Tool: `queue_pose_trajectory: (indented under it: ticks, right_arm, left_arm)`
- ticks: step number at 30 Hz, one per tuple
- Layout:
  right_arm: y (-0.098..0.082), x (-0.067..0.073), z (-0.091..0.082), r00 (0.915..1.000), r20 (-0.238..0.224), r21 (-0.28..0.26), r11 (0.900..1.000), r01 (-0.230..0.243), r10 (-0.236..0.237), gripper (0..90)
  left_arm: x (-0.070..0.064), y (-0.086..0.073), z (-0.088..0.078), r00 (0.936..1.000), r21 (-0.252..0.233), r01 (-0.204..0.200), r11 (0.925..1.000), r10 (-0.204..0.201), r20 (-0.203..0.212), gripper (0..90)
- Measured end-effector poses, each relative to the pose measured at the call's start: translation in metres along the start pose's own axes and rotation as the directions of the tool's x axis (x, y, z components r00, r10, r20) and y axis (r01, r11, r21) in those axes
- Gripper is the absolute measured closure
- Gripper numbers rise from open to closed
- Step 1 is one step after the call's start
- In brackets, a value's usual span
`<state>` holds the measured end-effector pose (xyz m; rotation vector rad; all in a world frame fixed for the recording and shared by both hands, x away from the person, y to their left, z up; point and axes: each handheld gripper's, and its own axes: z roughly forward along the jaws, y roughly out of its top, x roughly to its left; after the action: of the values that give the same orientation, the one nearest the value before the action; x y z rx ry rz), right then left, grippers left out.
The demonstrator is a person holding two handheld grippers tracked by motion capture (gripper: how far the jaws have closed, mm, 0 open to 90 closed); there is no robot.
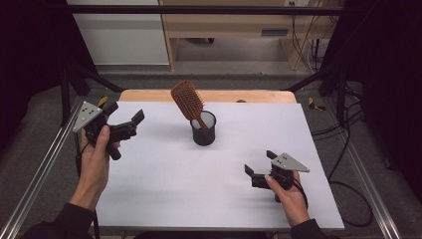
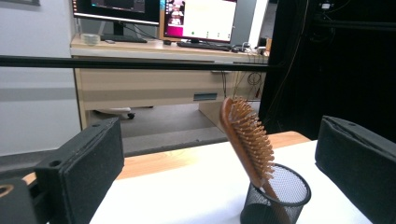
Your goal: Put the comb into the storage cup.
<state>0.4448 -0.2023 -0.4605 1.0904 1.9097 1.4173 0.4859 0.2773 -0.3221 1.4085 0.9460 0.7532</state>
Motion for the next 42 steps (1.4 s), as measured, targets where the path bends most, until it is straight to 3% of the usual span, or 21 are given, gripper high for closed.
queue_pose_trajectory:
  ticks: [7, 13, 17, 32, 42]
  right_arm:
    - [0.0, 0.0, -0.003, 1.0, -0.002, -0.005, 1.0, 0.001, -0.001, 5.0]
    - [-0.001, -0.003, -0.005, 1.0, 0.001, -0.004, 1.0, -0.007, 0.007, 6.1]
    - [-0.001, -0.004, -0.006, 0.9999, 0.001, -0.012, 1.0, -0.014, 0.014, 7.1]
    - [0.0, -0.004, -0.011, 0.9999, -0.012, -0.043, 0.999, -0.002, 0.002, 6.1]
    - [0.0, -0.007, -0.014, 0.9993, 0.036, -0.062, 0.998, -0.003, 0.006, 2.8]
  left_arm:
    - [0.008, -0.004, -0.017, 0.9993, 0.003, -0.028, 0.9996, 0.028, -0.026, 1.5]
    - [0.009, -0.007, -0.034, 0.9958, 0.006, -0.083, 0.9965, 0.083, -0.04, 1.5]
    - [0.009, -0.011, -0.04, 0.9978, 0.002, -0.056, 0.9984, 0.056, -0.035, 1.5]
    - [0.014, -0.03, -0.057, 0.9975, 0.001, -0.055, 0.9985, 0.055, -0.045, 1.5]
    - [0.02, -0.04, -0.071, 0.9972, 0.006, -0.038, 0.9992, 0.039, -0.064, 1.5]
